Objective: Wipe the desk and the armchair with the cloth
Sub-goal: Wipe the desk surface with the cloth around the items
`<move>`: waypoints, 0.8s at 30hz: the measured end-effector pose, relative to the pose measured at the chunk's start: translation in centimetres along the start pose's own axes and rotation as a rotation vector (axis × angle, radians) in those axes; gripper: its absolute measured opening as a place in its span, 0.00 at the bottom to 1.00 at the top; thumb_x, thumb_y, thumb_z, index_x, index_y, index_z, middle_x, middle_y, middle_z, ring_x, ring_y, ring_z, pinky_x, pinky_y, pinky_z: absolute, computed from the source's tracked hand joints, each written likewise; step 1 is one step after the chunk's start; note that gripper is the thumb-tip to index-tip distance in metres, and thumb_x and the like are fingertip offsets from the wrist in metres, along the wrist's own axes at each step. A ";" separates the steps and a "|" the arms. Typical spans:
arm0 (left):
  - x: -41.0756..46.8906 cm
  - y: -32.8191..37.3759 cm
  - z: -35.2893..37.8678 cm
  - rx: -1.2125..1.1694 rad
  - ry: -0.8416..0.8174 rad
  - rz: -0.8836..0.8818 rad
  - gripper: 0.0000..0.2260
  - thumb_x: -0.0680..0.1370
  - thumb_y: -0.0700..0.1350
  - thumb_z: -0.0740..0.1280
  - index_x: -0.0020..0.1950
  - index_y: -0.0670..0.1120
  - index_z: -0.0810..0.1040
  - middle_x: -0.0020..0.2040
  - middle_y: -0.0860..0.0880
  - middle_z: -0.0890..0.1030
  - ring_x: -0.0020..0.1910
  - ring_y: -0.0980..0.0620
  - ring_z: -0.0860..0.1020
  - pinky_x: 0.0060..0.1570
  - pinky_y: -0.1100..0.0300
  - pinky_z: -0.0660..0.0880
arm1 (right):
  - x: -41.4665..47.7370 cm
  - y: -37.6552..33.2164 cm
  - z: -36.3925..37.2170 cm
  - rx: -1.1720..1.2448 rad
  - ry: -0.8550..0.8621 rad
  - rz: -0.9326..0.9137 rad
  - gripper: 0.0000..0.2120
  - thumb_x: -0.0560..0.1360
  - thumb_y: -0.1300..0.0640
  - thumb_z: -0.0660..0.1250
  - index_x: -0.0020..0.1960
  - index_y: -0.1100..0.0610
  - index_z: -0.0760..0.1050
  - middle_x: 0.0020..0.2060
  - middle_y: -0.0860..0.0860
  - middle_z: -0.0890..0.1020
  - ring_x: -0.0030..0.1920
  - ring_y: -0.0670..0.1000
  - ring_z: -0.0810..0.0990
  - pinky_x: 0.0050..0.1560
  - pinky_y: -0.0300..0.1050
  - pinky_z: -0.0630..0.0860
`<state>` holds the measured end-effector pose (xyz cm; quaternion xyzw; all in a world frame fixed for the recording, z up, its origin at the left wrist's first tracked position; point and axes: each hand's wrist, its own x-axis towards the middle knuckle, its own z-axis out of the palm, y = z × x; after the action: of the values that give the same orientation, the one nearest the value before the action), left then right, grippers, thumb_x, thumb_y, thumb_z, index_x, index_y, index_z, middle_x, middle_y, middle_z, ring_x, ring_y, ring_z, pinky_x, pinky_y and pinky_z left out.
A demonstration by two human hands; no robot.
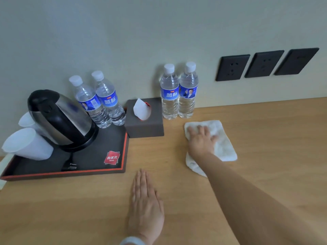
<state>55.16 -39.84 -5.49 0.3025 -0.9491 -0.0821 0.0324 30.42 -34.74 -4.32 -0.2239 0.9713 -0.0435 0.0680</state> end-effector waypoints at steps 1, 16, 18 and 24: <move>0.0 0.0 0.1 0.015 0.006 0.007 0.27 0.78 0.47 0.48 0.74 0.34 0.62 0.76 0.38 0.60 0.76 0.41 0.60 0.71 0.50 0.52 | 0.3 -1.0 0.1 0.007 -0.019 -0.043 0.27 0.76 0.60 0.51 0.74 0.45 0.55 0.76 0.54 0.55 0.76 0.59 0.49 0.68 0.65 0.52; -0.1 -0.1 0.7 -0.016 0.006 0.003 0.32 0.78 0.53 0.42 0.75 0.35 0.60 0.78 0.39 0.58 0.77 0.43 0.56 0.75 0.48 0.55 | -14.2 3.6 0.4 0.074 0.047 0.017 0.32 0.76 0.56 0.58 0.77 0.50 0.50 0.76 0.53 0.57 0.76 0.59 0.53 0.72 0.63 0.57; -0.1 0.1 0.4 -0.045 0.005 -0.032 0.33 0.77 0.55 0.43 0.75 0.35 0.61 0.78 0.40 0.59 0.77 0.43 0.56 0.75 0.48 0.55 | -20.1 1.0 1.6 0.047 0.009 -0.259 0.30 0.71 0.54 0.58 0.74 0.51 0.65 0.73 0.54 0.68 0.74 0.57 0.62 0.70 0.64 0.64; 2.4 9.4 0.2 -0.133 -0.096 0.187 0.29 0.81 0.56 0.55 0.79 0.46 0.54 0.80 0.46 0.48 0.79 0.47 0.45 0.76 0.47 0.40 | -25.6 15.0 1.0 0.149 0.017 -0.337 0.21 0.77 0.51 0.55 0.68 0.44 0.71 0.68 0.49 0.74 0.70 0.53 0.71 0.70 0.53 0.56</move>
<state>47.84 -33.70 -4.00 0.2056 -0.9660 -0.1560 0.0147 46.94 -10.01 -4.17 -0.3775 0.9146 -0.1279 0.0679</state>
